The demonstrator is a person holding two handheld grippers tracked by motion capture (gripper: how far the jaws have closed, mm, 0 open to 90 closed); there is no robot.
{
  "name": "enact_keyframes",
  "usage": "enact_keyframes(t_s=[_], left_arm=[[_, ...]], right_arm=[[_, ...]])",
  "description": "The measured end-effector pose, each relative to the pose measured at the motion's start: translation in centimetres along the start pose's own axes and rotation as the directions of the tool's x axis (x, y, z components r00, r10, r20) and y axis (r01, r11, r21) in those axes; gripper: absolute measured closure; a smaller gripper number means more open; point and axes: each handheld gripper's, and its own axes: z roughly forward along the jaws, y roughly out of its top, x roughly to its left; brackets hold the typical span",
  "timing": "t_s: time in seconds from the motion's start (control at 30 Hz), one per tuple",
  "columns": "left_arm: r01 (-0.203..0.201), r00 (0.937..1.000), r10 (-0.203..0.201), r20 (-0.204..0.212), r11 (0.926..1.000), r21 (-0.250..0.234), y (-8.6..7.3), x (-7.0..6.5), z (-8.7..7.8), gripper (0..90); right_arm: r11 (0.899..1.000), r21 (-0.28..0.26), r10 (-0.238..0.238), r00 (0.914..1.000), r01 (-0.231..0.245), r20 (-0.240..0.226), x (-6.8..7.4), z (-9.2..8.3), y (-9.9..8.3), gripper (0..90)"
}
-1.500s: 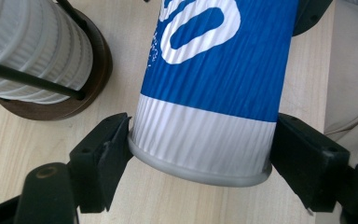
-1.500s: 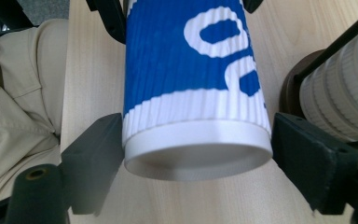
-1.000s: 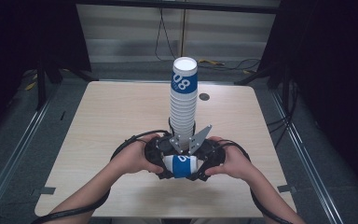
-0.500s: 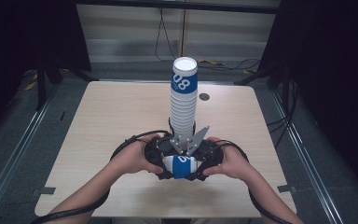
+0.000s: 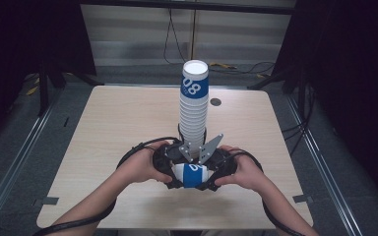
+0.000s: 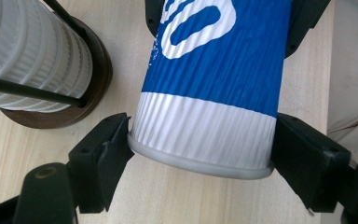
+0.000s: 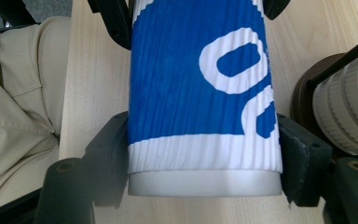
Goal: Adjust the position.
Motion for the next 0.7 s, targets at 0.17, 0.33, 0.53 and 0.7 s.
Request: enact_keyframes(t_s=[0.17,0.33,0.53,0.7], left_arm=[[-0.003,1.0000,0.003,-0.007,0.9996,-0.030,-0.2,0.0,0.1,20.1],[0.016,0.9999,-0.015,0.004,0.9939,-0.109,-0.7,0.3,-0.1,18.2],[0.074,0.9972,-0.071,0.021,0.9803,-0.183,-1.6,0.8,-0.5,16.3],[0.081,0.9967,-0.079,0.018,0.9734,-0.214,-2.2,0.8,-0.8,16.8]], right_arm=[[1.000,-0.010,-0.010,0.9997,0.011,0.022,0.0,0.0,-0.1,28.9],[0.999,-0.038,0.018,0.9998,-0.017,0.011,-0.1,-0.2,-0.6,28.9],[0.996,-0.084,0.040,0.9990,-0.038,0.022,-0.1,-0.5,-1.3,28.9],[0.990,-0.126,0.064,0.9979,-0.061,0.015,-0.3,-0.5,-2.0,28.8]])
